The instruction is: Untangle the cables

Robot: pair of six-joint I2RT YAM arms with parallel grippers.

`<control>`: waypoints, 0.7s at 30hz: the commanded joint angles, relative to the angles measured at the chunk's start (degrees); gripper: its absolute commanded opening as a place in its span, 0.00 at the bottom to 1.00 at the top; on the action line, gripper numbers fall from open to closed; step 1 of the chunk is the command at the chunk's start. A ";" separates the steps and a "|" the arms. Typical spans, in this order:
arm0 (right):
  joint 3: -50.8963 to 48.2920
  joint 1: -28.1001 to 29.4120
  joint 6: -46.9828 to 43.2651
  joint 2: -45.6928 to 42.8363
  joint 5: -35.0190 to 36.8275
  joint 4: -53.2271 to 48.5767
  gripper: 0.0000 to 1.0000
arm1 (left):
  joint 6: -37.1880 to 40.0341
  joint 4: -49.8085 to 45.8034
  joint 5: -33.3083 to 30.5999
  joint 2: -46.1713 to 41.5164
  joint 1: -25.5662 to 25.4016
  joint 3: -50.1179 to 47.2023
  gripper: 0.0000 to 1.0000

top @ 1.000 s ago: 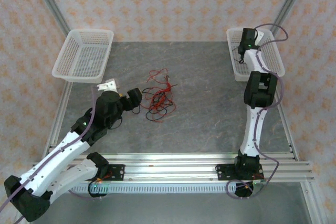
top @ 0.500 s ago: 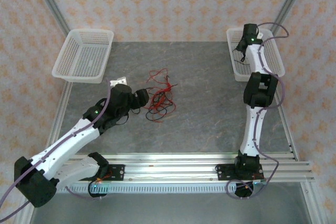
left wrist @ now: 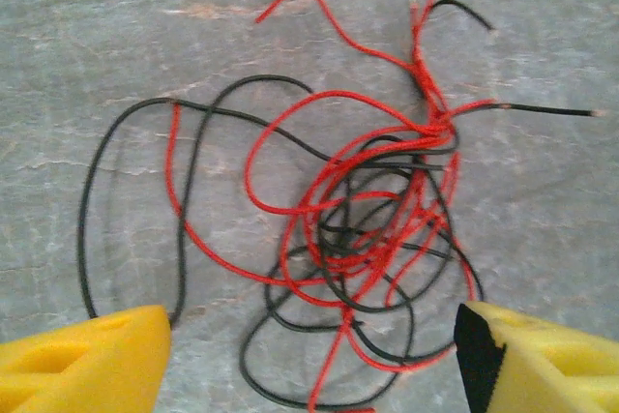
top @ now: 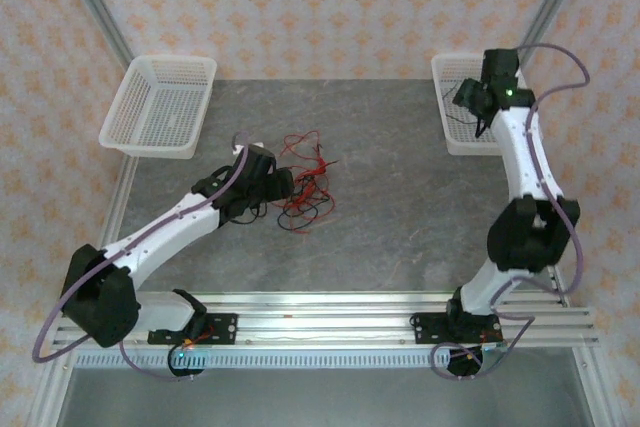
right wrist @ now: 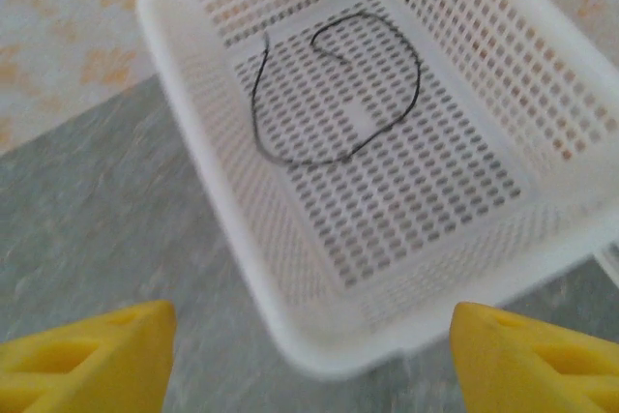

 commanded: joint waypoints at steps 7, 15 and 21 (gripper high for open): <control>-23.04 12.00 3.13 -20.49 -3.47 6.58 0.73 | 0.28 -1.39 -5.20 4.41 6.86 -3.40 0.72; -33.55 20.82 9.25 -26.09 -2.87 10.40 0.70 | -1.45 4.07 -5.54 8.78 8.01 -7.60 0.69; -38.97 26.29 13.49 -28.24 -1.81 13.39 0.64 | -2.47 8.88 -7.13 10.62 8.09 -10.17 0.56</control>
